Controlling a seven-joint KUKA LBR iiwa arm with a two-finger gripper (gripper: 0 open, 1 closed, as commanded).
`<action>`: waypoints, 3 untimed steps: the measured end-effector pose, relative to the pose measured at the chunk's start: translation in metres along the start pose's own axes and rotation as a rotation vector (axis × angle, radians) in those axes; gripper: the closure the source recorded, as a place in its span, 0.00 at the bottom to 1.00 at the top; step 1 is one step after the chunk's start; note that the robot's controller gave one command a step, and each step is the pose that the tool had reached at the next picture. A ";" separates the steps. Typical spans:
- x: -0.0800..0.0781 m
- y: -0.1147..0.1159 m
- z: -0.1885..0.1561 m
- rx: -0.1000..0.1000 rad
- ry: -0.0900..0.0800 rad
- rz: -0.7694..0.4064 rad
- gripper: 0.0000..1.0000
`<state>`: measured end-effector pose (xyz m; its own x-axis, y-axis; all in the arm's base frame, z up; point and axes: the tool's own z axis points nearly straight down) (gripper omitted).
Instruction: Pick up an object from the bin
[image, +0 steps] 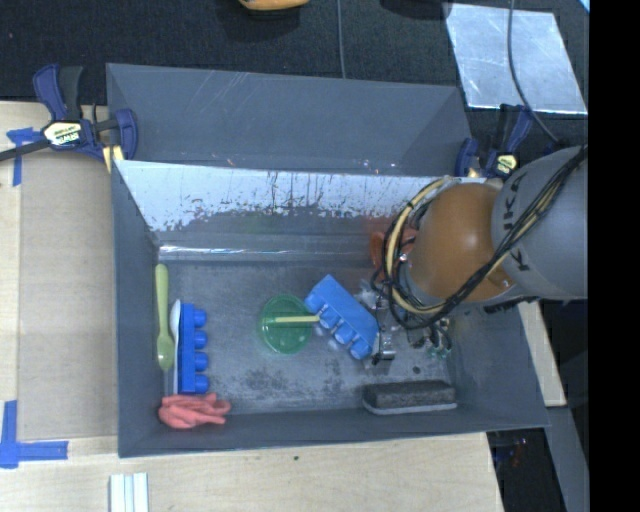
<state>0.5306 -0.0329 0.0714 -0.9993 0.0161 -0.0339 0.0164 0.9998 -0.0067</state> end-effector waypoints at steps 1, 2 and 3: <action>0.003 -0.001 -0.014 0.000 0.010 -0.001 1.00; -0.020 -0.018 -0.059 0.000 0.004 -0.109 1.00; -0.020 0.000 -0.019 0.001 -0.003 -0.224 1.00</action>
Offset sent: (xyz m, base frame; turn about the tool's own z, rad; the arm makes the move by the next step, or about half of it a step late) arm 0.0175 -0.0188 0.0603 -0.1090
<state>0.5504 -0.0330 0.0906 -0.9778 -0.2067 -0.0349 -0.2063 0.9784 -0.0154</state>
